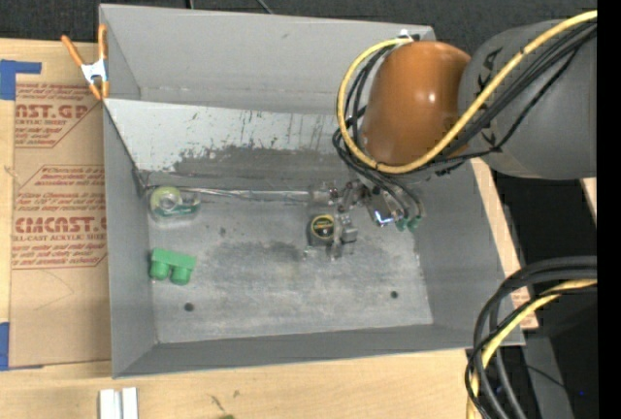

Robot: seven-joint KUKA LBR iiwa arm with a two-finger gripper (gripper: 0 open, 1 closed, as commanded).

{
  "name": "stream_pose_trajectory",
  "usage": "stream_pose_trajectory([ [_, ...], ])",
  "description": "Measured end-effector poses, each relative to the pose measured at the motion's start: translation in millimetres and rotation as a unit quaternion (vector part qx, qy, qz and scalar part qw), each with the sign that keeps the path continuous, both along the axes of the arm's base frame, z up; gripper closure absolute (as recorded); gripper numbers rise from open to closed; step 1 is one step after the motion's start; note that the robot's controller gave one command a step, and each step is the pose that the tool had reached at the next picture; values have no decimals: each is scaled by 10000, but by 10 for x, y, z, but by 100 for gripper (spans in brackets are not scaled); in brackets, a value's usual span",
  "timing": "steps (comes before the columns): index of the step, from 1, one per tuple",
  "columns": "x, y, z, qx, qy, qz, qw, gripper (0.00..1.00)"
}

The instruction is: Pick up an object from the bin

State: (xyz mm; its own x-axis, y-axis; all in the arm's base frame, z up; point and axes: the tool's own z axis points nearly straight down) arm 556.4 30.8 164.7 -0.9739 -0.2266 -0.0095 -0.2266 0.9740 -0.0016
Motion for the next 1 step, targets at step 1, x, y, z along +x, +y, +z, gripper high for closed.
stream_pose_trajectory([
  [1, 38, -80, 890, -1, -9, -46, 10000, 100],
])
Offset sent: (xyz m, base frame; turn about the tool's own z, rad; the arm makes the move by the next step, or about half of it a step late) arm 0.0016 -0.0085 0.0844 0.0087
